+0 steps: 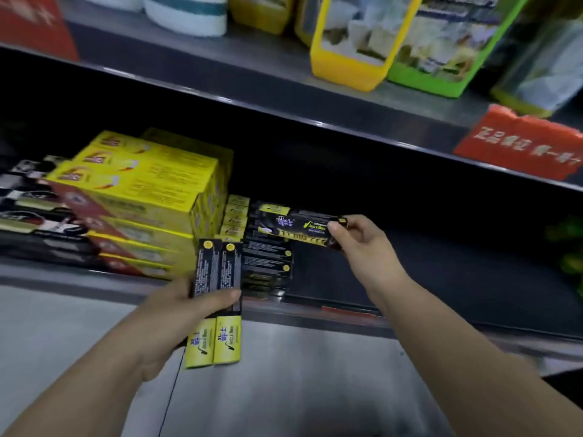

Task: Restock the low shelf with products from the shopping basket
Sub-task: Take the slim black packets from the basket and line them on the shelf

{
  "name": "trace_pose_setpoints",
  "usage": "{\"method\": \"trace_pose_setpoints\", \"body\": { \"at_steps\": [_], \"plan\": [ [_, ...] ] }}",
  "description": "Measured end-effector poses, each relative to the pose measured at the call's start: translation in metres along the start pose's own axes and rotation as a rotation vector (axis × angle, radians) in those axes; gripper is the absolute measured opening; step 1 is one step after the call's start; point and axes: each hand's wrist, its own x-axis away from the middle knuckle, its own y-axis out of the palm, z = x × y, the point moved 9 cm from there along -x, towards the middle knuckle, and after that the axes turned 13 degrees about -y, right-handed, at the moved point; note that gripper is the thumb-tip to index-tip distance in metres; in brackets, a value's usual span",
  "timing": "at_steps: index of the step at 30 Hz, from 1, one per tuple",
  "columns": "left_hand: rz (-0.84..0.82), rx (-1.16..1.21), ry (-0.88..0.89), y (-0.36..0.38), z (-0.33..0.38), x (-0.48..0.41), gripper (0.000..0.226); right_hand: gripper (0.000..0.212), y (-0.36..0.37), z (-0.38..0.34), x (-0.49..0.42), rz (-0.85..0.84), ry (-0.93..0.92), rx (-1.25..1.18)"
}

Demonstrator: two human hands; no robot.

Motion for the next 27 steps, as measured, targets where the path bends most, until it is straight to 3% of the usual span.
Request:
{"method": "trace_pose_setpoints", "body": {
  "at_steps": [4, 6, 8, 12, 15, 17, 19, 21, 24, 27],
  "plan": [
    [0.038, 0.021, 0.032, -0.004, -0.009, -0.019, 0.026, 0.023, 0.049, 0.020, -0.018, -0.104, 0.035, -0.011],
    [0.024, 0.021, 0.044, -0.001, -0.012, -0.024, 0.025, 0.012, 0.072, 0.029, -0.021, -0.224, 0.050, 0.021],
    [-0.002, 0.019, 0.048, 0.004, -0.014, -0.027, 0.026, 0.019, 0.085, 0.038, -0.021, -0.302, 0.062, 0.071],
    [-0.006, 0.032, 0.052, 0.005, -0.012, -0.032, 0.027, 0.017, 0.089, 0.038, -0.024, -0.322, 0.040, 0.158],
    [-0.042, 0.091, 0.025, 0.008, -0.012, -0.034, 0.025, 0.029, 0.088, 0.025, -0.021, -0.347, -0.040, 0.363],
    [-0.108, 0.140, 0.007, 0.014, -0.010, -0.032, 0.028, 0.034, 0.086, -0.003, -0.016, -0.318, -0.196, 0.502],
    [-0.180, 0.161, 0.001, 0.019, -0.003, -0.029, 0.042, 0.033, 0.091, -0.031, -0.006, -0.338, -0.293, 0.391],
    [-0.228, 0.177, 0.022, 0.020, 0.006, -0.027, 0.054, 0.033, 0.102, -0.044, 0.006, -0.445, -0.202, 0.072],
    [-0.253, 0.141, 0.083, 0.025, 0.022, -0.021, 0.055, 0.038, 0.107, -0.052, 0.018, -0.561, -0.082, -0.160],
    [-0.227, 0.118, 0.100, 0.022, 0.025, -0.018, 0.050, 0.034, 0.096, -0.056, 0.013, -0.537, -0.059, -0.279]
  ]
}}
